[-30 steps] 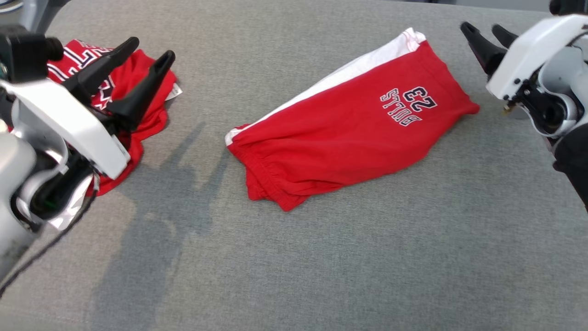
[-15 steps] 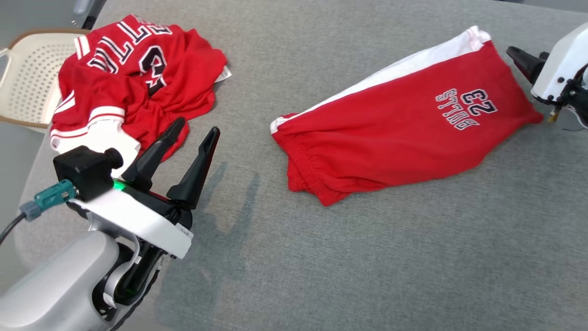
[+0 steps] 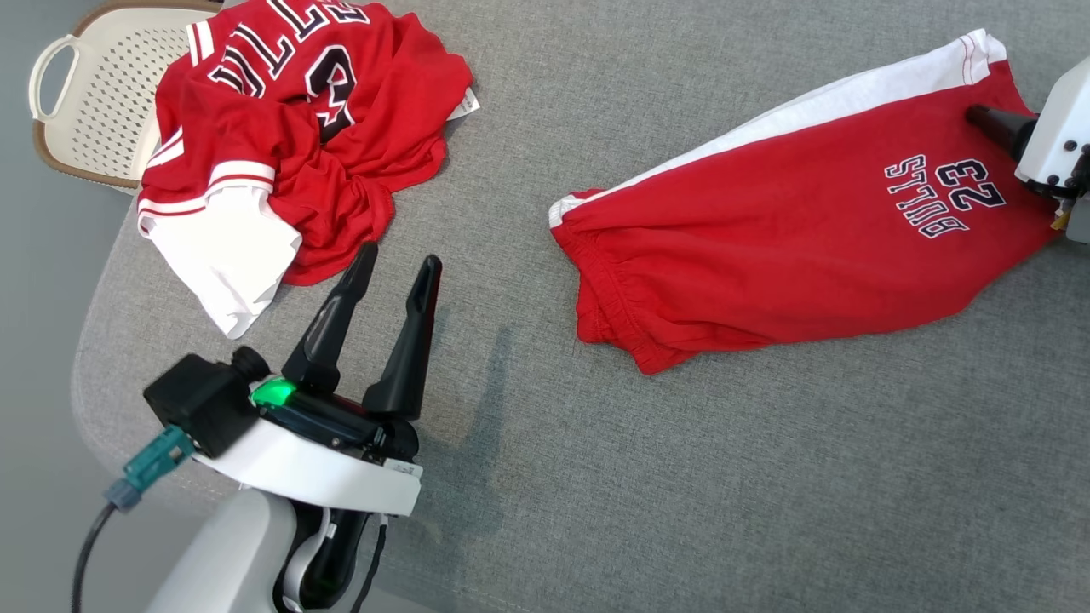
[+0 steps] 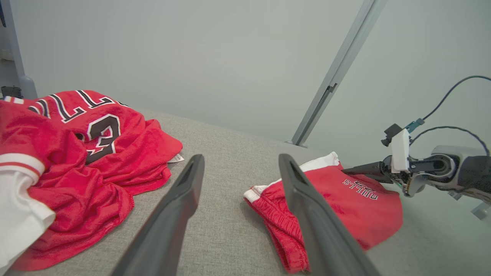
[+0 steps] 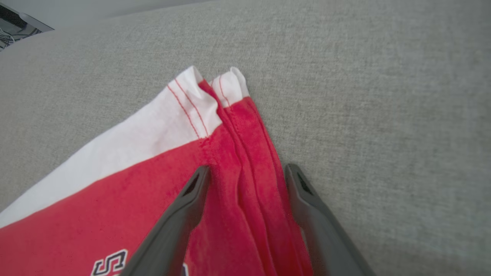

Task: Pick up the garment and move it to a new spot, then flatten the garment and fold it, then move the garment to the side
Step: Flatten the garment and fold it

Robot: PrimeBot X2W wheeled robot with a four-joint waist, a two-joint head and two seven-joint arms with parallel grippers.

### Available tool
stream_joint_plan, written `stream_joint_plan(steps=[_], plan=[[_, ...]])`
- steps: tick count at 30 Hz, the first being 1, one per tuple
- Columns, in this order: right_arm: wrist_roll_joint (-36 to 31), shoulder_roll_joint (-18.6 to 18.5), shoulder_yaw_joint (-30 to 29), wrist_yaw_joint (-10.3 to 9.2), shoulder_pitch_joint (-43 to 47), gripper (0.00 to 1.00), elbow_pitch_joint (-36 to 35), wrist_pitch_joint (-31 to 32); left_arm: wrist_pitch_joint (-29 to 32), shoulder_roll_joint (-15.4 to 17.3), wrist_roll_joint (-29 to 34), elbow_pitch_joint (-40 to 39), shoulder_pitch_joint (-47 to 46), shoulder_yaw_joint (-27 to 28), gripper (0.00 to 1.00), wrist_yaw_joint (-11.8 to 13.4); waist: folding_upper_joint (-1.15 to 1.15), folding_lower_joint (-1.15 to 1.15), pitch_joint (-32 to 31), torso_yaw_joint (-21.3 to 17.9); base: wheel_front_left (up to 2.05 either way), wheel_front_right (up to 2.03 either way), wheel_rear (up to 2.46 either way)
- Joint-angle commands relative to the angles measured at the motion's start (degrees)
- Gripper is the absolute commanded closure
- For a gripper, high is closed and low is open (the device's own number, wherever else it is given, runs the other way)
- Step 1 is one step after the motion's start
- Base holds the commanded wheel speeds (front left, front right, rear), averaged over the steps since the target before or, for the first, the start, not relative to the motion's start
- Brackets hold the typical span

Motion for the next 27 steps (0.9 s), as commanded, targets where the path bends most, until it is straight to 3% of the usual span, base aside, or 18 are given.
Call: stream_joint_plan(steps=[1, 5, 6, 7, 8, 15, 27], plan=[[0.4, 0.8, 0.5, -0.01, 3.1, 0.00, 1.0, 2.5, -0.2, -0.6, 2.3, 0.5, 1.0, 1.2, 0.00, -0.6, 0.00, 0.00, 0.1, 0.1, 0.00, 0.00, 0.00], [1.4, 2.1, 0.1, -0.01, 4.0, 0.00, 1.4, 6.1, -0.3, -4.8, 6.7, 2.4, 2.6, 4.0, 0.00, -2.7, 0.00, 0.00, 0.0, -0.1, 0.00, 0.00, 0.00], [1.7, 2.6, 0.0, -0.01, 4.0, 0.11, 1.3, 6.7, -0.3, -5.5, 7.6, 2.8, 2.9, 4.2, 0.00, -3.2, 0.00, 0.00, -0.1, -0.2, 0.00, 0.00, 0.00], [2.1, 2.9, -0.1, -0.01, 4.1, 0.59, 1.0, 7.0, -0.3, -6.1, 8.4, 3.2, 3.1, 4.3, 0.00, -3.5, 0.00, 0.00, -0.2, -0.3, 0.00, 0.00, 0.00], [2.3, 3.1, -0.2, 0.01, 4.1, 1.00, 0.4, 7.1, -0.3, -6.5, 9.3, 3.5, 3.2, 4.4, 0.00, -3.6, 0.00, 0.00, -0.3, -0.4, 0.00, 0.00, 0.00], [1.5, 1.9, 0.2, 0.05, 3.6, 1.00, -2.9, 1.9, -0.3, -8.0, 11.8, 4.3, 3.0, 4.7, 0.00, -4.2, 0.00, 0.00, -1.6, -1.6, 0.00, 0.00, 0.00], [6.0, 1.2, -2.9, 0.05, 10.2, 1.00, -7.3, -6.4, -0.3, -5.7, 13.2, 5.1, 6.2, 3.5, 0.00, -4.1, 0.00, 0.00, -8.9, -8.0, 0.00, 0.00, 0.00]])
